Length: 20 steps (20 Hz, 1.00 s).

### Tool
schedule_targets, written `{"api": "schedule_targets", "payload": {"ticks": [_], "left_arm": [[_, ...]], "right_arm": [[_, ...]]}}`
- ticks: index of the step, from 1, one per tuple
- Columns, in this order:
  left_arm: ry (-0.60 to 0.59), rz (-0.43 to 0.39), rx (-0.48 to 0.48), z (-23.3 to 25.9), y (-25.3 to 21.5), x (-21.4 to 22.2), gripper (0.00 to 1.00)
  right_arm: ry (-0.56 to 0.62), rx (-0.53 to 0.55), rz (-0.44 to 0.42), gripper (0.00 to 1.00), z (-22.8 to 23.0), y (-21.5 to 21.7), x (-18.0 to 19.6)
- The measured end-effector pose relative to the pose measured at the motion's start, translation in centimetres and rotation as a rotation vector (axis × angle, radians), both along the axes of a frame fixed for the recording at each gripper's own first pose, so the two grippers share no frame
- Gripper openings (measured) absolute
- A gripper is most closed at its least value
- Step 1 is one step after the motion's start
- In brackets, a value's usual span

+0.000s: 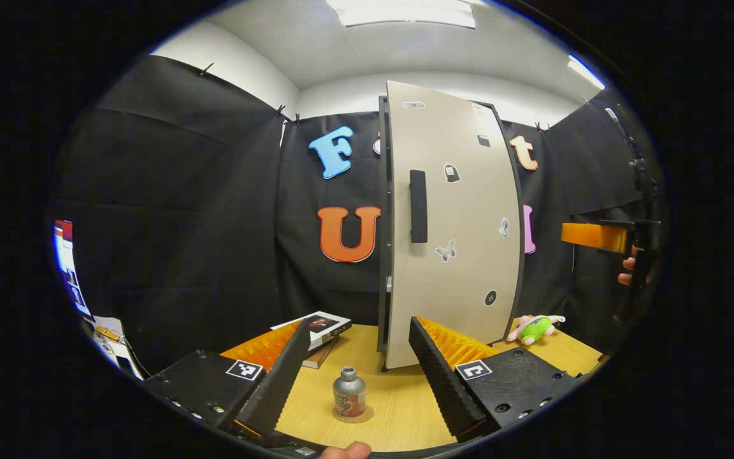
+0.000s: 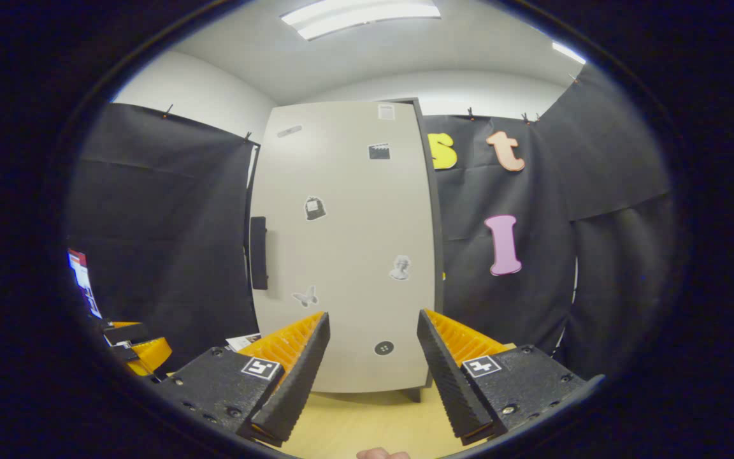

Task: Open the cabinet door with the right hand, grasp the bottle in the cabinet with the left hand and place it on the coaster, then close the cabinet door with the right hand.

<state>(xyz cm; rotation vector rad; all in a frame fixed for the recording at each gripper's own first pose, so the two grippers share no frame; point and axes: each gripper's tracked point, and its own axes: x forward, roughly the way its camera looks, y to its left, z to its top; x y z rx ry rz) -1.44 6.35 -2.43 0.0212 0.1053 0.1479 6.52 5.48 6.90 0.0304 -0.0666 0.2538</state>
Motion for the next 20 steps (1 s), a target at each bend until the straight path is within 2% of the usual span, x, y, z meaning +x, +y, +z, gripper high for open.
{"api": "schedule_targets", "payload": {"ticks": [5,9,13,20], "left_arm": [[-0.007,-0.078,-0.049,0.7,-3.6,-0.1,0.94],[-0.01,-0.126,-0.032,0.7,-5.5,-0.8,0.94],[-0.035,-0.137,-0.031,1.1,-6.1,-1.6,0.94],[-0.053,-0.117,-0.032,0.9,-5.7,-2.6,0.94]], "right_arm": [[-0.009,0.013,-0.149,0.89,-0.9,-6.6,-5.5],[0.036,0.003,-0.273,0.89,-4.5,-11.1,-8.9],[0.089,-0.053,-0.37,0.89,-8.6,-14.4,-9.8],[0.109,-0.002,-0.337,0.89,-10.1,-13.7,-10.0]]}}
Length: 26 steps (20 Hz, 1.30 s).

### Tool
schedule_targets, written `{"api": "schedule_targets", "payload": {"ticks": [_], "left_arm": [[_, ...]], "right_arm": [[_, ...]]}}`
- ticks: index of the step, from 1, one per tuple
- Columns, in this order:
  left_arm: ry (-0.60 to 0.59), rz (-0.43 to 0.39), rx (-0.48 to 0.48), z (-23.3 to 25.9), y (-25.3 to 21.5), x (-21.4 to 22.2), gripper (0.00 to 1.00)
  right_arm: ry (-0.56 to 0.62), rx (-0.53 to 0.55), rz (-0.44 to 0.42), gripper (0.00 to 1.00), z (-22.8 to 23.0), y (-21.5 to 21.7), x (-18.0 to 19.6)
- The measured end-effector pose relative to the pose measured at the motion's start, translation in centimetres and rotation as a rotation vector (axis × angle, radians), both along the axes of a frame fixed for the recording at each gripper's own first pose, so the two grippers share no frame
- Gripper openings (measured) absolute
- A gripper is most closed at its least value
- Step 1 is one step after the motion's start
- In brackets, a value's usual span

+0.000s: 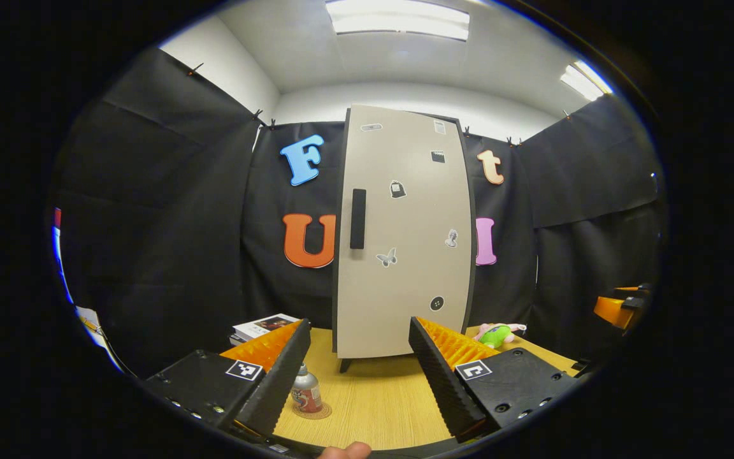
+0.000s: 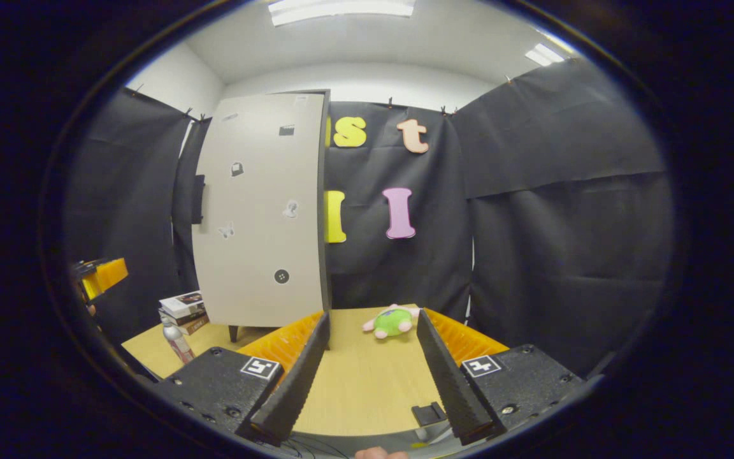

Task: Open the cabinet door with the right hand, grasp the bottle in the cabinet with the left hand and place it on the coaster, then close the cabinet door with the right hand.

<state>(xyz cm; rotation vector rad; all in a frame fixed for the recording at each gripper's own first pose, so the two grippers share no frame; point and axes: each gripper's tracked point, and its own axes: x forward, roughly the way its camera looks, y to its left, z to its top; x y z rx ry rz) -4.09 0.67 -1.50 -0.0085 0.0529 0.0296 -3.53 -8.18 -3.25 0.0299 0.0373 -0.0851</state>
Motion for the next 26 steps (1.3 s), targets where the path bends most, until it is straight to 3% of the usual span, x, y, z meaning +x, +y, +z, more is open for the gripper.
{"api": "schedule_targets", "payload": {"ticks": [12,14,26], "left_arm": [[0.003,0.006,0.001,0.0,-0.1,-0.6,0.94],[0.0,0.005,-0.004,0.2,-0.2,-0.5,0.94],[0.002,-0.002,-0.003,0.5,-0.4,-0.8,0.94]], "right_arm": [[-0.034,0.056,0.043,0.9,1.8,1.0,0.4],[-0.036,0.05,0.037,0.86,2.0,0.8,0.4],[-0.052,0.065,0.05,0.89,2.9,1.2,0.1]]}}
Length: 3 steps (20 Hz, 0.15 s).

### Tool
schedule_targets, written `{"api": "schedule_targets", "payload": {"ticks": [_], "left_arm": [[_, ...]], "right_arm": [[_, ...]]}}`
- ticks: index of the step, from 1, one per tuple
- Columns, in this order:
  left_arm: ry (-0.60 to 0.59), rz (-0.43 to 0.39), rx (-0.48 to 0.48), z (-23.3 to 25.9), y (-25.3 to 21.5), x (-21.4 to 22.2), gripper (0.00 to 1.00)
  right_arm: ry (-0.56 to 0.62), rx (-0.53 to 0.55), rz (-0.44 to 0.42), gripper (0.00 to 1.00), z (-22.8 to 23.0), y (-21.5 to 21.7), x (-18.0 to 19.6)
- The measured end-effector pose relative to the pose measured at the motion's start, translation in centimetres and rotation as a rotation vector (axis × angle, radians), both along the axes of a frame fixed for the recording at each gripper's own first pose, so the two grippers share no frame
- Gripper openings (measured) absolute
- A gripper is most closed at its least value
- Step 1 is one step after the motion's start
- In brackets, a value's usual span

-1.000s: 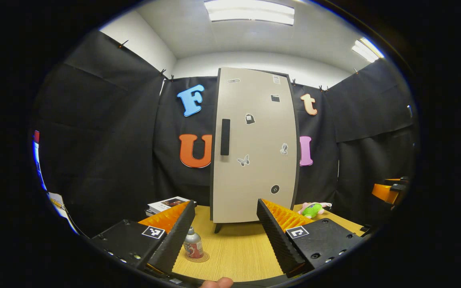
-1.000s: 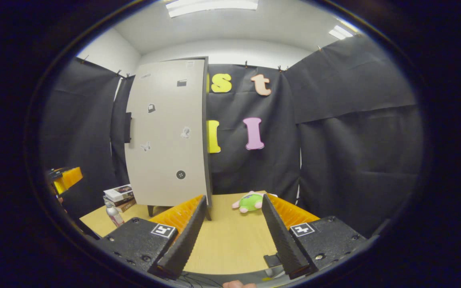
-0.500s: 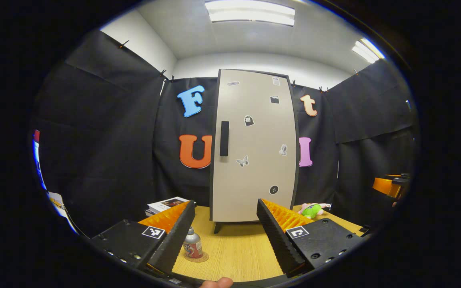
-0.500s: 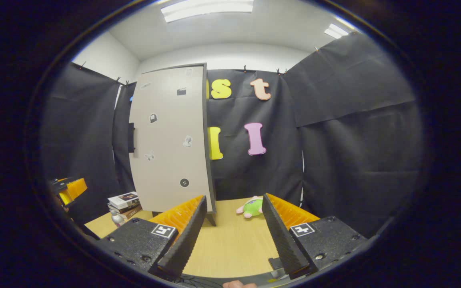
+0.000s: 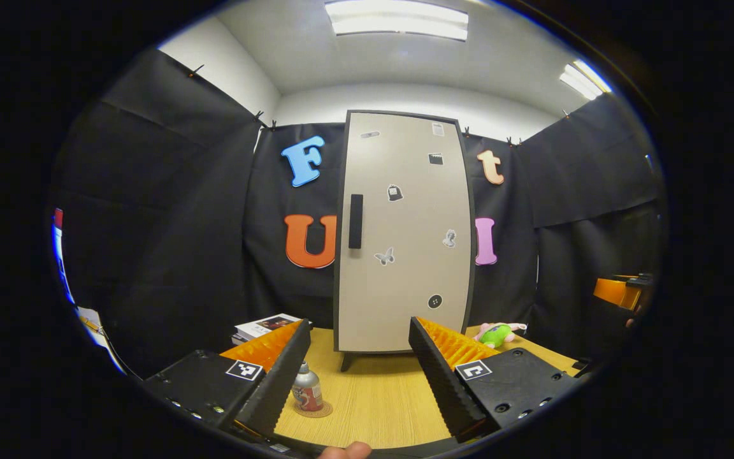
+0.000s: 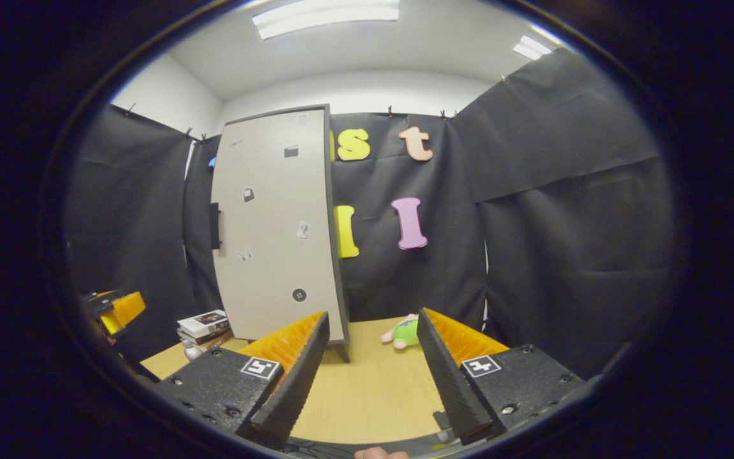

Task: Open the cabinet door with the right hand, grasp the bottle in the cabinet with the left hand and place it on the coaster, then close the cabinet door with the right hand.

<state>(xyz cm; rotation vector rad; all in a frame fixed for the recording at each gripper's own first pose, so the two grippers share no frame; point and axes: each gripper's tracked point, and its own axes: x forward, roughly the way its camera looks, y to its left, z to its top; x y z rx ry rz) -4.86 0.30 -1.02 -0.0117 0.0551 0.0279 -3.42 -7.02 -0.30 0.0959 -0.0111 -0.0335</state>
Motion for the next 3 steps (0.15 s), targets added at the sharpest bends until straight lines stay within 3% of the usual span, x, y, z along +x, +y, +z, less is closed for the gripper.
{"api": "schedule_targets", "payload": {"ticks": [3], "left_arm": [[-0.004,0.0,0.0,0.16,0.0,0.02,0.94]], "right_arm": [[-0.007,-0.019,-0.004,0.89,0.1,-0.02,0.03]]}}
